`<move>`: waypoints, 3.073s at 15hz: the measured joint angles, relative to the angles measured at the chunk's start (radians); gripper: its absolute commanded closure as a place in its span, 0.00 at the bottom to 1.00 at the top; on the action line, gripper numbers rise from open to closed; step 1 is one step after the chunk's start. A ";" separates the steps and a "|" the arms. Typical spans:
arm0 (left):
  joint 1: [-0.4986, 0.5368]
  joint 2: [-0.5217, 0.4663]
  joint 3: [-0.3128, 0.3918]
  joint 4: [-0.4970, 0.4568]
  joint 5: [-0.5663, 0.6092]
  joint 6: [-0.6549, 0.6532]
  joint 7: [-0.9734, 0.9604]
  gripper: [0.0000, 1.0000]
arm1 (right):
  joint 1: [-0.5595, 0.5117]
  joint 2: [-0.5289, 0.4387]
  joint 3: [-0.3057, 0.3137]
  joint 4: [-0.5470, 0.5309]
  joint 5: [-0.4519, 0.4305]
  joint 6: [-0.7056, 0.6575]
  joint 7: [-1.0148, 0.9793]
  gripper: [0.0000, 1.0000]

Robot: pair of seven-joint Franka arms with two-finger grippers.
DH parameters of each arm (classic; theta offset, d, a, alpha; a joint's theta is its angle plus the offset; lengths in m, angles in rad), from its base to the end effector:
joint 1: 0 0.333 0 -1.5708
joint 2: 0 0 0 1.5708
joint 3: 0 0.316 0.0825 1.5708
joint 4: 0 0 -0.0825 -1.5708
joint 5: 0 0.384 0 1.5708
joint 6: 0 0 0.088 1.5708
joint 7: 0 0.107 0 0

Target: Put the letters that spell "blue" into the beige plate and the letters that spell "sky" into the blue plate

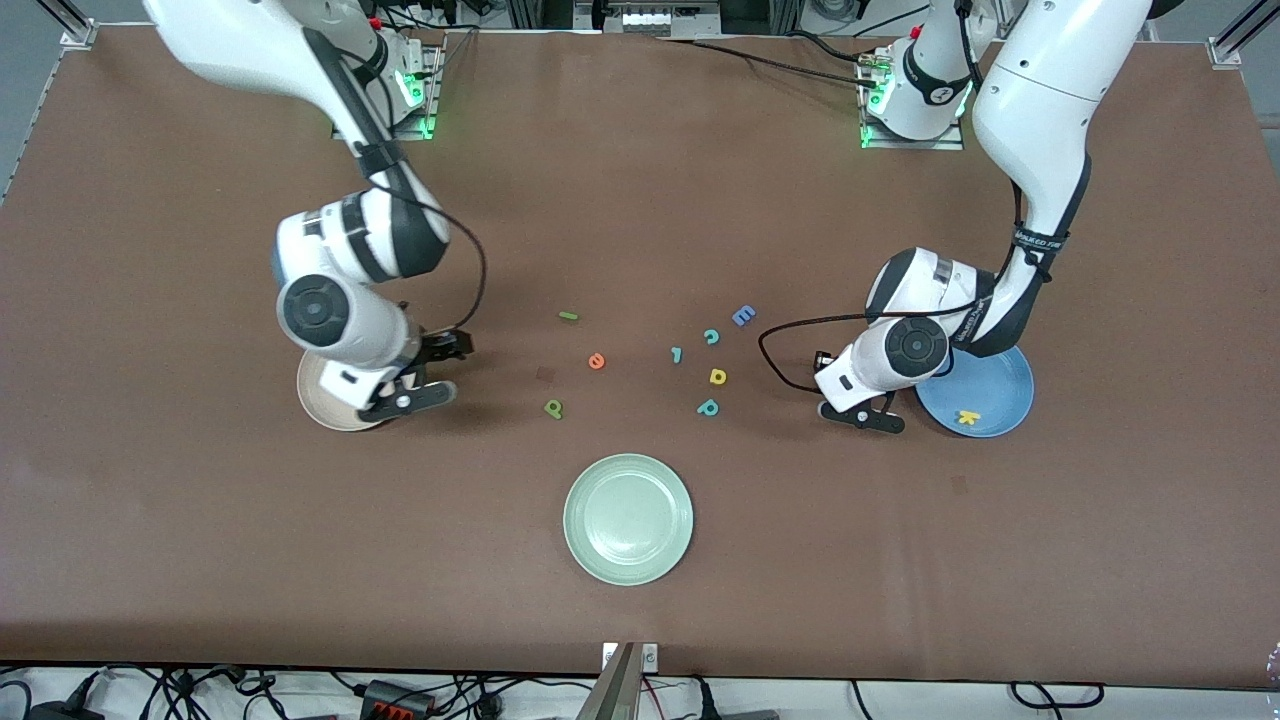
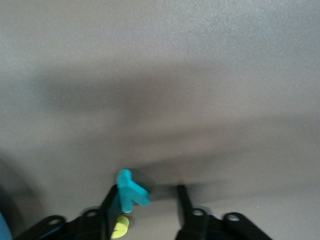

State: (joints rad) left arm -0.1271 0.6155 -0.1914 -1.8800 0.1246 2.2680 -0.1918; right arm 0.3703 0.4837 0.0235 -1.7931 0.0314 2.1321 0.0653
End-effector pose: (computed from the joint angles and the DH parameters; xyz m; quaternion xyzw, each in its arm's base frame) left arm 0.5814 -0.1853 0.1684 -0.9896 0.0966 0.1061 0.0138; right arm 0.5885 0.2449 0.2696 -0.9854 -0.1529 0.0745 0.0013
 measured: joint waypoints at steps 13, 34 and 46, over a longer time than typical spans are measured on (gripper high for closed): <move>0.054 -0.057 0.004 0.150 0.000 -0.312 0.004 0.91 | 0.139 0.050 -0.001 -0.023 0.000 0.077 0.100 0.00; 0.158 -0.020 -0.174 0.110 0.026 -0.322 -0.311 0.00 | 0.177 0.072 0.001 -0.064 0.001 0.101 0.466 0.00; 0.260 -0.004 -0.171 -0.026 0.027 -0.103 -0.258 0.38 | 0.338 0.072 0.004 -0.063 -0.003 0.159 -0.051 0.35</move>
State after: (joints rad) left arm 0.1332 0.6111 -0.3621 -1.9058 0.1518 2.1652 -0.4494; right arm 0.7080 0.5554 0.0275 -1.8556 0.0282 2.2915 0.0142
